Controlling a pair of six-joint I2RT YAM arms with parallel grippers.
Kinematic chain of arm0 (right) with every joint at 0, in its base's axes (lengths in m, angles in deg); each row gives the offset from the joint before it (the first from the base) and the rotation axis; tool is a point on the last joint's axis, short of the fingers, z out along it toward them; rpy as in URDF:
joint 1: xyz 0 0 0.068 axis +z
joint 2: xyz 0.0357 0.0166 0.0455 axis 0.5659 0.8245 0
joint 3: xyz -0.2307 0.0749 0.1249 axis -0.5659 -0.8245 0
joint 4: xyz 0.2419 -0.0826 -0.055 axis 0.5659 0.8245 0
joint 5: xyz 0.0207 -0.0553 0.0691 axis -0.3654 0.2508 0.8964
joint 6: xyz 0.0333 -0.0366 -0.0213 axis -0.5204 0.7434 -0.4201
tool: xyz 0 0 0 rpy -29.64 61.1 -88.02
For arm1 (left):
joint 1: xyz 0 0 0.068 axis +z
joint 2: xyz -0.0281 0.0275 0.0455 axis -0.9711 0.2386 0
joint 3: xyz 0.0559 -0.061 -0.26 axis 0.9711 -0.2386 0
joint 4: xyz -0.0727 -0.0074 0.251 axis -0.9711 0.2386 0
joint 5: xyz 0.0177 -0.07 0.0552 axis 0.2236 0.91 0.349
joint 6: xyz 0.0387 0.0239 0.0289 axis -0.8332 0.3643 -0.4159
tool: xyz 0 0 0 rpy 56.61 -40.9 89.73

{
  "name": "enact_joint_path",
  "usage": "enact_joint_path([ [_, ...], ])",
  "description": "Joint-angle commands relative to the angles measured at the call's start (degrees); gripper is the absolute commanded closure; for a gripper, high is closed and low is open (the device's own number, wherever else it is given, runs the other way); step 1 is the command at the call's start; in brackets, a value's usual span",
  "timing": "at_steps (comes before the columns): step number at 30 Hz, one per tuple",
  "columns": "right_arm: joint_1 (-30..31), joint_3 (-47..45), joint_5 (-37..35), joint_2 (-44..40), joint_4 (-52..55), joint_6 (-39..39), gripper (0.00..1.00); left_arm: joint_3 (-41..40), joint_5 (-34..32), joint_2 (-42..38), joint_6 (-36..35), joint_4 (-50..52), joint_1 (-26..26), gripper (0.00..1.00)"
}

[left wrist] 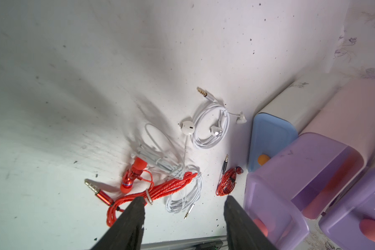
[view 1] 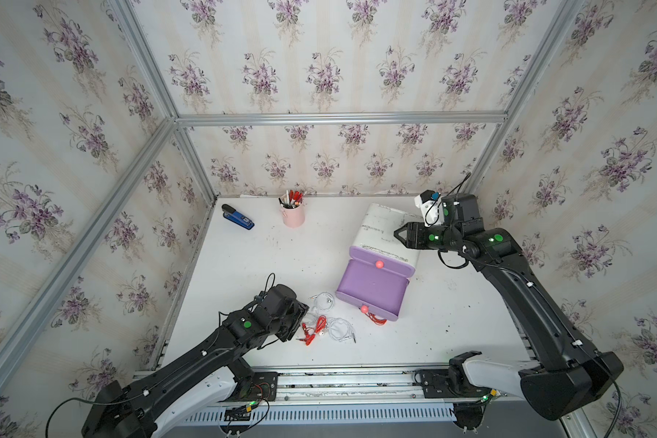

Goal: Place the wired earphones into the drawer by color
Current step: Pick up the wired earphones from the center of the board.

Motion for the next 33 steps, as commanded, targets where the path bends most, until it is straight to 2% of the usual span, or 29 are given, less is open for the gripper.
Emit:
enact_joint_path([
  [1,0.0,-0.3,-1.3,-0.1,-1.3,0.7,0.42,0.3,-0.7,2.1,1.4,-1.8,-0.6,0.38],
  [7,0.0,-0.2,-2.9,-0.4,-0.5,2.0,0.42,-1.4,-1.9,2.8,3.0,-3.1,-1.4,0.39],
  [14,0.0,-1.4,-2.6,-0.8,-1.2,1.9,0.42,-3.7,-2.9,5.3,4.7,-10.1,-1.8,0.40],
  [27,0.0,-2.6,-4.8,-2.2,-0.8,3.7,0.41,-2.4,-5.2,12.0,2.1,-13.2,-2.3,0.44],
  [33,0.0,-3.0,-5.4,-2.4,-0.3,4.3,0.41,-2.0,-6.6,13.9,1.3,-13.7,-2.2,0.54],
])
